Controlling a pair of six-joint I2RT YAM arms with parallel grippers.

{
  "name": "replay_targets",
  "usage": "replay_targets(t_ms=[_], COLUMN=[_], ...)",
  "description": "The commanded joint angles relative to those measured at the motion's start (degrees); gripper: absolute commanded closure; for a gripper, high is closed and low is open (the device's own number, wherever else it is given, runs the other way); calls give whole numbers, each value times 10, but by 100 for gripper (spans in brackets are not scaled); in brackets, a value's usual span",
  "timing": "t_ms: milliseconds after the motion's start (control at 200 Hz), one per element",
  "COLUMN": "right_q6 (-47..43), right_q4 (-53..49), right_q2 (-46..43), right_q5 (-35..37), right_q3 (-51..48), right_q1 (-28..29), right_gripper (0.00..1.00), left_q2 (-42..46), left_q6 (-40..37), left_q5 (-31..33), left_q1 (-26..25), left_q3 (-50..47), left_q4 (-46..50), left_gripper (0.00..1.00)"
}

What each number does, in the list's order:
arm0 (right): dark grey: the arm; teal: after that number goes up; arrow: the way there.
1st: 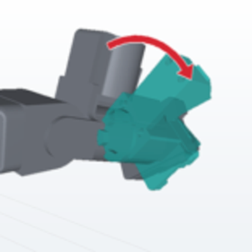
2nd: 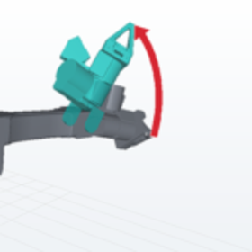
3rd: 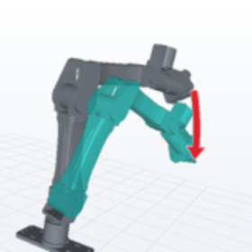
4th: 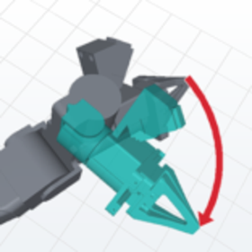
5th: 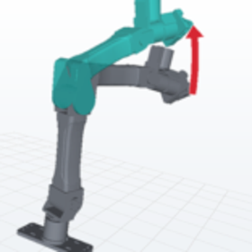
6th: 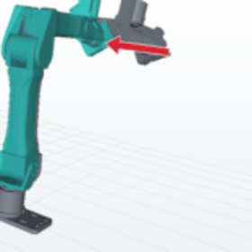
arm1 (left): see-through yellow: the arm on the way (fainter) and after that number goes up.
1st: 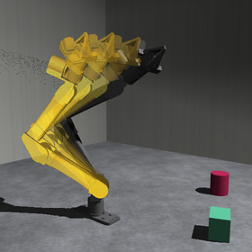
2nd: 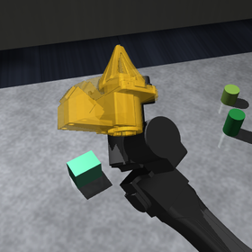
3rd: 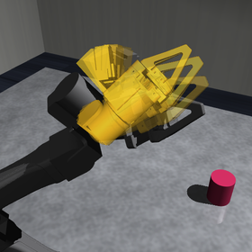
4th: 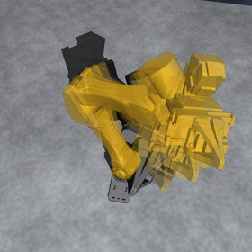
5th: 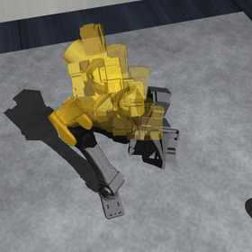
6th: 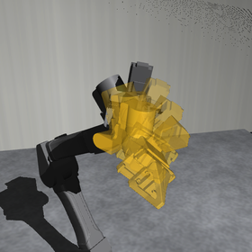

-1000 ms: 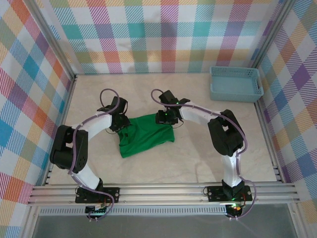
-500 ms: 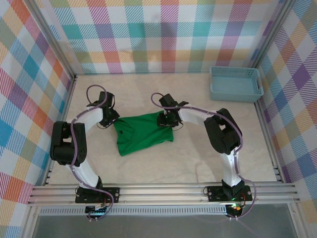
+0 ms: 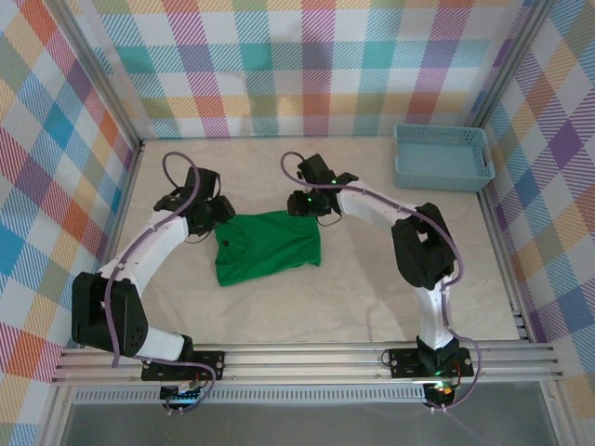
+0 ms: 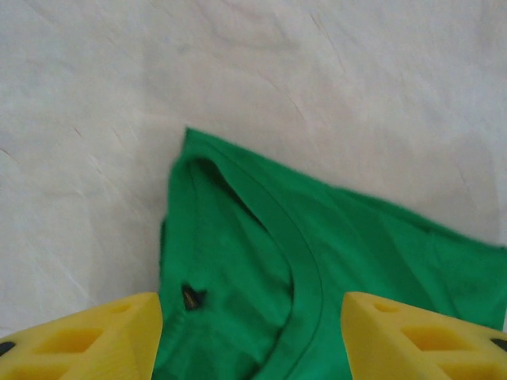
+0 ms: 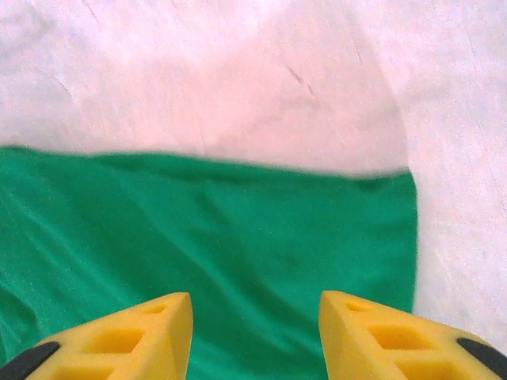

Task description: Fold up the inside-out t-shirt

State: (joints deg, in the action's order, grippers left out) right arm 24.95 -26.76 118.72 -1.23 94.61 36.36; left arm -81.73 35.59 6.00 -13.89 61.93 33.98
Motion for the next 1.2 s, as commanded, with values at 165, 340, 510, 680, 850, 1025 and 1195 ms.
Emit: replay_targets(t_ms=[165,340,510,680,850,1025,1195], right_q6=[-9,22,52,94,161,226,217], right_q4=[-43,-68,-51,-10,54,69,36], right_q2=[126,144,105,20,-128,-261,-343], right_q5=[-22,8,20,14,11,11,15], right_q3=[115,108,22,-119,-318,-453,-460], right_q1=[-13,-42,-72,-74,-52,21,37], right_gripper=[54,57,60,61,65,65,57], left_q2=[-54,-124,-185,-224,-294,-377,-382], left_q6=[24,31,5,-30,-98,-164,-187], left_q5=[-81,-56,-37,-42,-40,-72,-80], left_q1=[-14,6,26,14,-33,-101,-151], left_q3=[-48,-68,-40,30,159,287,357], left_q4=[-69,-87,-77,-55,2,40,77], left_gripper=[41,47,50,50,51,51,40])
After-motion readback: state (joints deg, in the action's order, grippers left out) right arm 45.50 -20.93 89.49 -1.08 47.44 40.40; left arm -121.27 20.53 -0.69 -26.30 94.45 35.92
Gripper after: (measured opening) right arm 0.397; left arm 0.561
